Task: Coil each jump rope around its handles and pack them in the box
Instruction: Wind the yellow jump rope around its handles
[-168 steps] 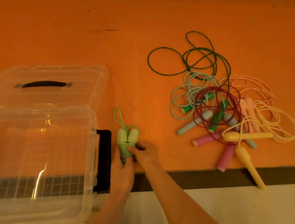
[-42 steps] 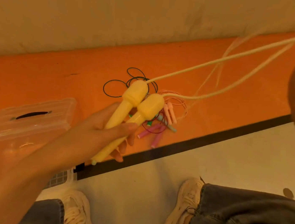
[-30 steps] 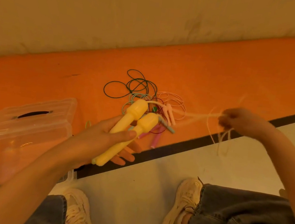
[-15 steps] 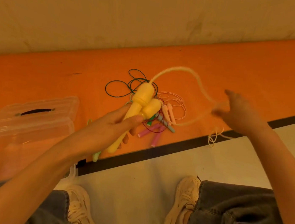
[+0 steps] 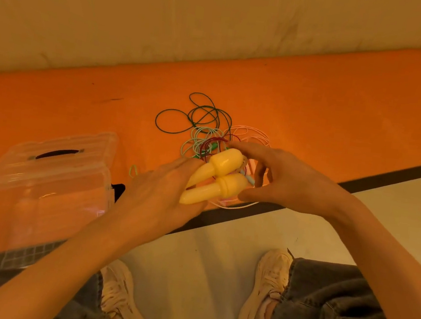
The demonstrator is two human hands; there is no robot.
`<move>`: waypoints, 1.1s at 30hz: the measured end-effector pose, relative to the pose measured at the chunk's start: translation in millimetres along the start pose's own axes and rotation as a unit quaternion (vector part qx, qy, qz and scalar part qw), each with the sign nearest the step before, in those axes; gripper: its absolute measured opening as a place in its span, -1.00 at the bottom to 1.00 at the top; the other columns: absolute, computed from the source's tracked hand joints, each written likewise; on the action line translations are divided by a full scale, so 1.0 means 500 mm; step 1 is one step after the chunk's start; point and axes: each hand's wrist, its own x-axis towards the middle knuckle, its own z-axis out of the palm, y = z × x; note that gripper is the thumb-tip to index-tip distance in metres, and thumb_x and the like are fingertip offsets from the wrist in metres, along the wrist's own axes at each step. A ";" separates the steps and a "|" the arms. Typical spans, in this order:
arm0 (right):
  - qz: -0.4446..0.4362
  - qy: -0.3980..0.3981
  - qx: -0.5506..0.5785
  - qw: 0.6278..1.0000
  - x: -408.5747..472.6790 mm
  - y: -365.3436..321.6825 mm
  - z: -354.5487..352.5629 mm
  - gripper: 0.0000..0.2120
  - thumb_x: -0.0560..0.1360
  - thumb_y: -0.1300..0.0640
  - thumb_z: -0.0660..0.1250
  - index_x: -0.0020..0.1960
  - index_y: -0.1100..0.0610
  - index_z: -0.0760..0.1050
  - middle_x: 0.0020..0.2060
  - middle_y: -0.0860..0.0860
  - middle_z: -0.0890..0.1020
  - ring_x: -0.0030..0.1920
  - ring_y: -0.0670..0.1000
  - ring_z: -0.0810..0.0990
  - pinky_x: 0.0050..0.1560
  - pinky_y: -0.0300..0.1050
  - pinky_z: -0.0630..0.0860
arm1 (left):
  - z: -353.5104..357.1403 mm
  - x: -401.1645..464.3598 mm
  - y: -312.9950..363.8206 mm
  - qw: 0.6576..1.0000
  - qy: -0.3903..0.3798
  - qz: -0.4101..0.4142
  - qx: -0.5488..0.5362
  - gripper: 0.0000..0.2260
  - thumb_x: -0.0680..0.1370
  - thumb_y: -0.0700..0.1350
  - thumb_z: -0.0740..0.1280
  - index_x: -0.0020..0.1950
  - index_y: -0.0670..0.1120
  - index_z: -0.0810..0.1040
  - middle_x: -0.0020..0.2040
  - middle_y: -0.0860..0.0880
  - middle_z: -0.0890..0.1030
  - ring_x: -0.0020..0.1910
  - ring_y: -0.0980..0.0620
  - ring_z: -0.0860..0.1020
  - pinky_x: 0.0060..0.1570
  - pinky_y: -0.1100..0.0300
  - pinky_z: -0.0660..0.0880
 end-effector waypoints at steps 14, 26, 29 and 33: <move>-0.037 0.070 -0.109 0.991 0.016 -0.008 -0.007 -0.52 0.47 0.08 0.42 0.35 -0.06 0.42 -0.12 -0.29 0.48 -0.20 -0.28 0.48 -0.25 -0.34 0.42 | -0.029 0.003 -0.006 0.990 -0.124 -0.022 -0.058 -0.39 0.51 0.23 0.21 0.47 0.22 -0.02 -0.08 0.30 0.35 -0.25 0.25 0.45 -0.35 0.36 0.34; -0.056 0.119 -0.177 0.975 0.037 -0.022 -0.013 -0.45 0.53 0.11 0.33 0.47 -0.06 0.25 0.14 -0.05 0.60 -0.04 -0.12 0.51 -0.09 -0.10 0.51 | -0.040 -0.004 -0.015 0.999 -0.008 -0.019 -0.037 -0.47 0.43 0.34 0.10 0.36 0.22 0.23 -0.25 0.21 0.38 -0.23 0.33 0.38 -0.36 0.33 0.31; -0.076 0.121 -0.180 0.973 0.037 -0.018 -0.009 -0.42 0.50 0.12 0.38 0.46 -0.03 0.28 0.19 -0.05 0.57 -0.08 -0.21 0.42 -0.14 -0.31 0.37 | -0.051 -0.003 -0.019 0.999 -0.034 -0.022 -0.027 -0.41 0.33 0.42 0.02 0.30 0.21 0.28 -0.28 0.16 0.41 -0.29 0.25 0.40 -0.39 0.27 0.31; -0.117 0.157 -0.218 0.956 0.039 -0.016 -0.002 -0.61 0.54 0.16 0.30 0.36 0.08 0.45 0.06 0.03 0.63 -0.08 0.01 0.59 -0.20 -0.05 0.52 | -0.052 0.006 -0.034 0.995 -0.057 -0.049 -0.062 -0.51 0.41 0.47 0.10 0.26 0.29 0.28 -0.24 0.12 0.51 -0.32 0.20 0.48 -0.38 0.21 0.34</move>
